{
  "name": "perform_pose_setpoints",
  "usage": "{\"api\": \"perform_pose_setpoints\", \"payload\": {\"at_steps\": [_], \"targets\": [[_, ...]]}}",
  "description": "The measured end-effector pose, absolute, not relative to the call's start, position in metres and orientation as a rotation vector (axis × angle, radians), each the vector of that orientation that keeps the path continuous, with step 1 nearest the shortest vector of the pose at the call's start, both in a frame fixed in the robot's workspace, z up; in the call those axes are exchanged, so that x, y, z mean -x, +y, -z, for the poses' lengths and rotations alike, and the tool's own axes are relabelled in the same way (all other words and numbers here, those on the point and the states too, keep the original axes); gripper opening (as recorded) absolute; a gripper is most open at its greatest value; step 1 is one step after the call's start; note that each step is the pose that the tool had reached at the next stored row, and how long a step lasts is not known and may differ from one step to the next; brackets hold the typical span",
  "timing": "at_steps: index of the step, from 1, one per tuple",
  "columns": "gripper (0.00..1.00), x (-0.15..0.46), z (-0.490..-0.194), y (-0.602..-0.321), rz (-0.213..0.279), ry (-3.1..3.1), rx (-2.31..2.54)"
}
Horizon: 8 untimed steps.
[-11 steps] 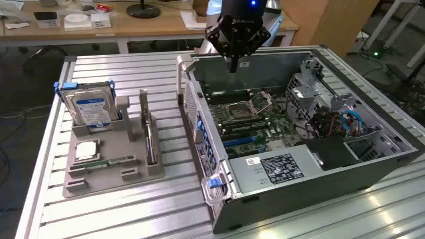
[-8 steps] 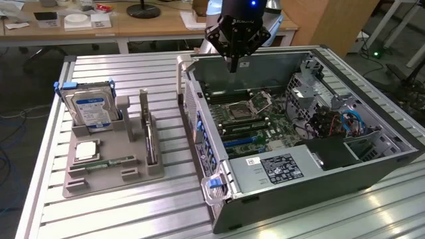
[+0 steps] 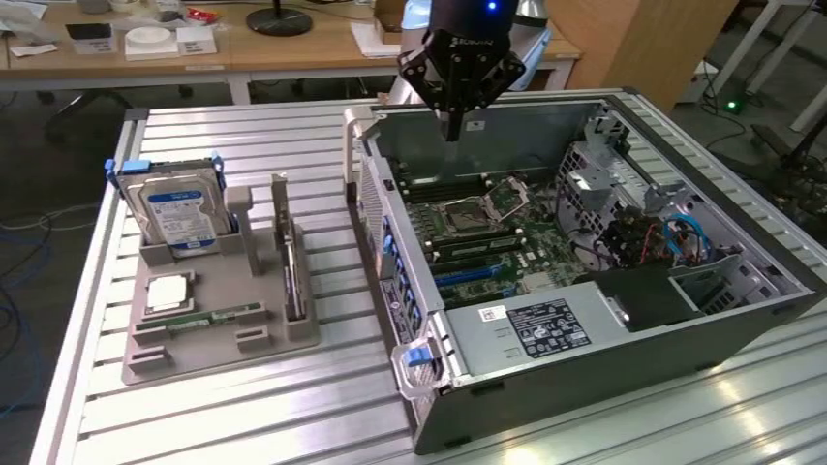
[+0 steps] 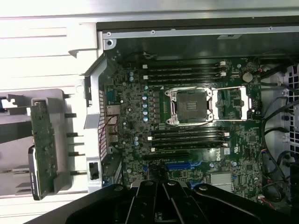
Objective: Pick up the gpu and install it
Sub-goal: 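Reach for the gpu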
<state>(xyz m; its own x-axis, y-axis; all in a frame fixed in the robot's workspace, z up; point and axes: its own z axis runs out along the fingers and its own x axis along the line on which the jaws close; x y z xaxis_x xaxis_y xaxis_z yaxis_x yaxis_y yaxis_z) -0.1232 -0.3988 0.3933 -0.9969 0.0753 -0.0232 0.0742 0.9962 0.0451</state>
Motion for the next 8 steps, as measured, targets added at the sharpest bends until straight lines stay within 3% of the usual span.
{"api": "perform_pose_setpoints", "payload": {"at_steps": [8], "targets": [[0.1, 0.1288, -0.3933, -0.3988, -0.069, 3.114, -0.117]]}}
